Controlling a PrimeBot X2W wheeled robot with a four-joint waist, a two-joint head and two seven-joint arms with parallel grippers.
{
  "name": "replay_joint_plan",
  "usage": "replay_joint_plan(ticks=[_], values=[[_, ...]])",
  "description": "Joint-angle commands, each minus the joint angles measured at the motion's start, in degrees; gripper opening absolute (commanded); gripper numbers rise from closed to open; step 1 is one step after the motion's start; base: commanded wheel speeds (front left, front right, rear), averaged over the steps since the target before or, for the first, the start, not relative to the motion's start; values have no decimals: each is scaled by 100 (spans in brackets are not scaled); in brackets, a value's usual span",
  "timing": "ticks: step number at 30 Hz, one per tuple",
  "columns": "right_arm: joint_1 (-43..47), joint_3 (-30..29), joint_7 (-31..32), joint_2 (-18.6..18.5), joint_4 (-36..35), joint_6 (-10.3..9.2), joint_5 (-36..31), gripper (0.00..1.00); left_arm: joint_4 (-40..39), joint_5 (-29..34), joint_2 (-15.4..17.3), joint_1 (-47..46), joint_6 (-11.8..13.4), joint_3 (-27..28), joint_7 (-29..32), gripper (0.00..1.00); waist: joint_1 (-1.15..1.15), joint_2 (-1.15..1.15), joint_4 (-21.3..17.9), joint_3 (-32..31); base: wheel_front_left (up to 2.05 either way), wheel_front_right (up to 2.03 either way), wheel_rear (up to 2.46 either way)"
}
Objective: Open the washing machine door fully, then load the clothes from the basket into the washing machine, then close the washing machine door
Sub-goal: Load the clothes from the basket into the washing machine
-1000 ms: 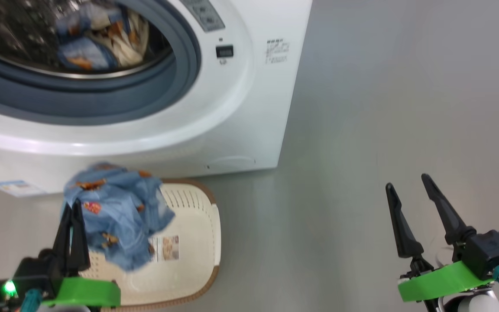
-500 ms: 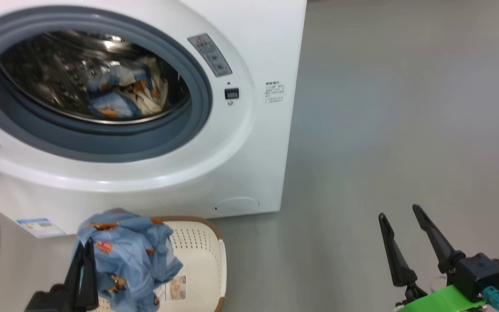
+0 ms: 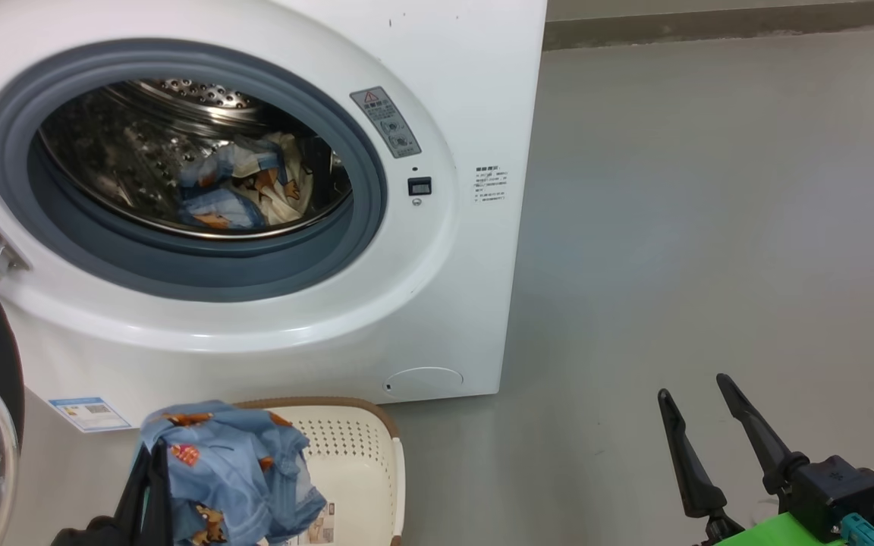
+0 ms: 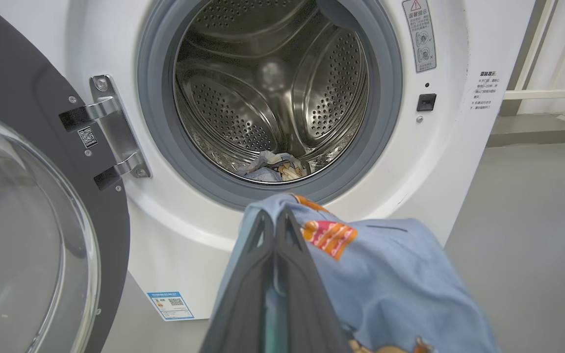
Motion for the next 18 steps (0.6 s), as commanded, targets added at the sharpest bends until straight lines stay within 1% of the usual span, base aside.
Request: replay_joint_plan(ticks=[1, 13, 18], values=[[-10, 151, -6, -7, -162, 9, -21, 100, -195, -29, 104, -143, 28, 188, -29, 0, 0, 0, 6, 23, 0, 0, 0], [-39, 164, -15, -6, -159, 9, -10, 100, -148, -92, 123, -253, 32, 154, -66, 0, 0, 0, -3, 84, 0, 0, 0], [-87, 187, 0, 0, -210, 9, -17, 100, -9, -164, 95, -517, 16, 145, -104, 0, 0, 0, -36, 213, 0, 0, 0]])
